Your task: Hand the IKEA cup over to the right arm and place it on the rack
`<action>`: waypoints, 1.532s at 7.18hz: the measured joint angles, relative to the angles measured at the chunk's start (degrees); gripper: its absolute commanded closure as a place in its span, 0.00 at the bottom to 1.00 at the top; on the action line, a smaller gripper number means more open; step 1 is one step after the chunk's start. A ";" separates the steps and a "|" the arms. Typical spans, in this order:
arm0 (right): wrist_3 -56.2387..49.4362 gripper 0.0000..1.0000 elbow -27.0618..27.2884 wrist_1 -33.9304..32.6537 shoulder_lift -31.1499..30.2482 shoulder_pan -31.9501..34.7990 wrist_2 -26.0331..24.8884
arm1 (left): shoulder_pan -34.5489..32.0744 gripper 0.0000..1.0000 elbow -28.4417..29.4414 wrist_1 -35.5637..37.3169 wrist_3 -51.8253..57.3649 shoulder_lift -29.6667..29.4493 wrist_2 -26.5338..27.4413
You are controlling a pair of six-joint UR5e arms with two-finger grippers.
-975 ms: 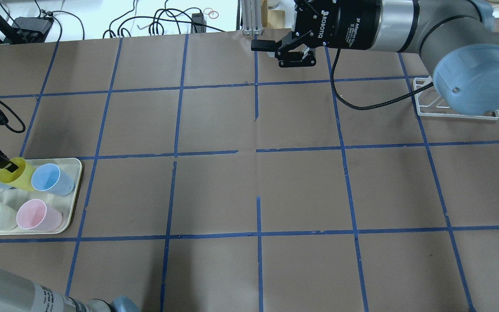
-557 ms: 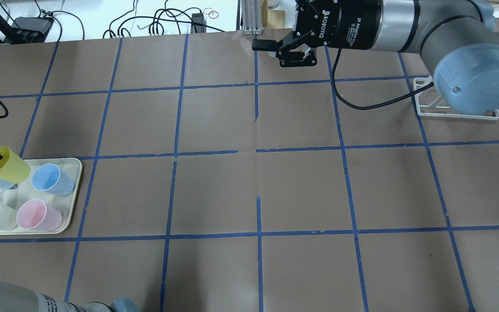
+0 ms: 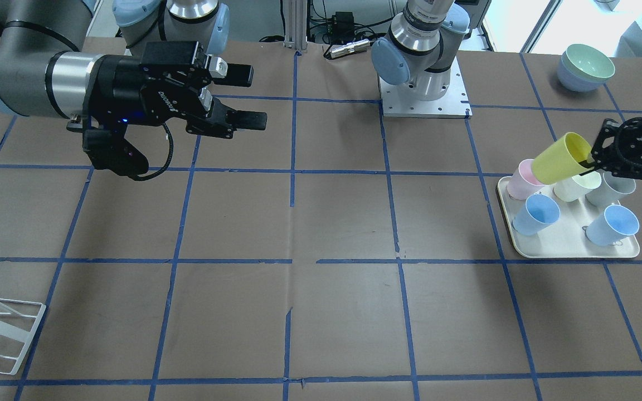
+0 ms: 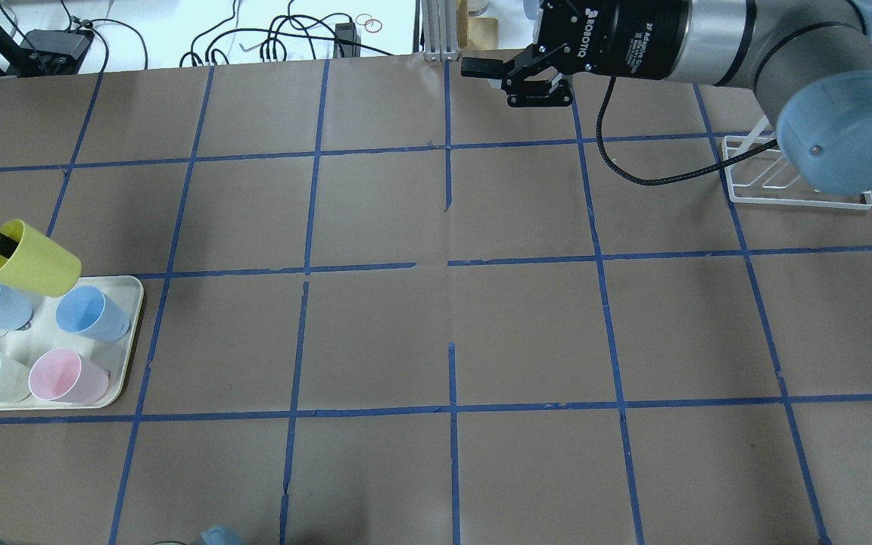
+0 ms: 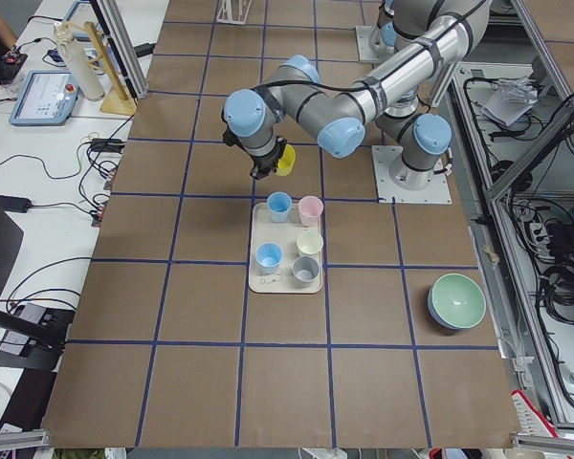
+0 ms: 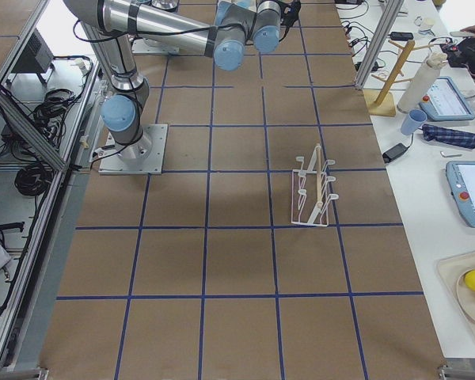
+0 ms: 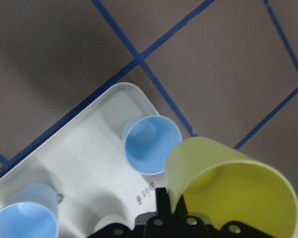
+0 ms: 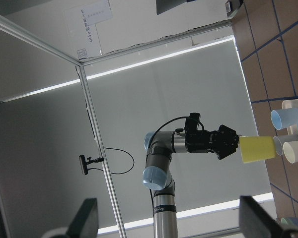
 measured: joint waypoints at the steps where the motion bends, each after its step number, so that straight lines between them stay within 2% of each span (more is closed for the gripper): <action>1: -0.25 0.00 0.00 0.00 -0.08 -0.26 -0.31 | -1.72 1.00 0.33 -5.53 -4.31 1.19 -6.67; 4: -5.54 0.00 0.00 0.06 -0.44 -0.27 -5.11 | -7.97 1.00 0.41 -18.72 -16.35 2.97 -29.64; 6: -6.34 0.00 0.05 0.11 -0.67 -0.10 -5.68 | -13.53 1.00 0.26 -25.02 -22.39 4.55 -45.01; 7: -6.24 0.00 0.08 0.17 -0.66 0.02 -5.21 | -16.25 1.00 -0.24 -26.57 -25.20 5.26 -50.96; 9: -5.51 0.00 0.08 0.48 -0.71 0.13 -2.64 | -21.92 1.00 -1.76 -27.39 -31.57 6.53 -60.42; 11: -3.55 0.00 0.07 0.88 -0.77 0.33 -0.65 | -25.68 1.00 -3.19 -27.43 -34.96 7.40 -65.55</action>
